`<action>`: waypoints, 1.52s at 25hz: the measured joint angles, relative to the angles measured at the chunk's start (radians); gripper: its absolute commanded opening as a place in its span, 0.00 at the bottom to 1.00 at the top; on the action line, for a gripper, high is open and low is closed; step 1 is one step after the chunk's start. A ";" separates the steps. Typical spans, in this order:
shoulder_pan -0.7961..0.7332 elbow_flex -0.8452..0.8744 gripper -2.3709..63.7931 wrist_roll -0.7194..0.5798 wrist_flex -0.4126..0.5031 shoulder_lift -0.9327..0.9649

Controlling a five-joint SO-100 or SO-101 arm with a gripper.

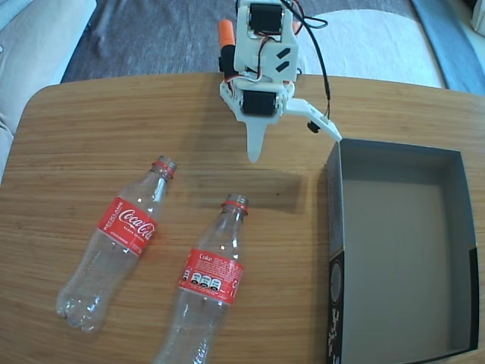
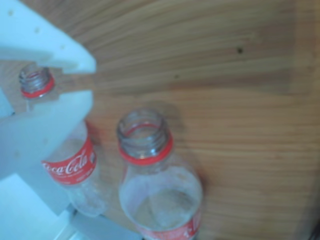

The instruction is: Grasp the bottles and put them in the box.

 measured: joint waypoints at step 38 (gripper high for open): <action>0.008 -0.342 0.04 0.000 0.003 -0.339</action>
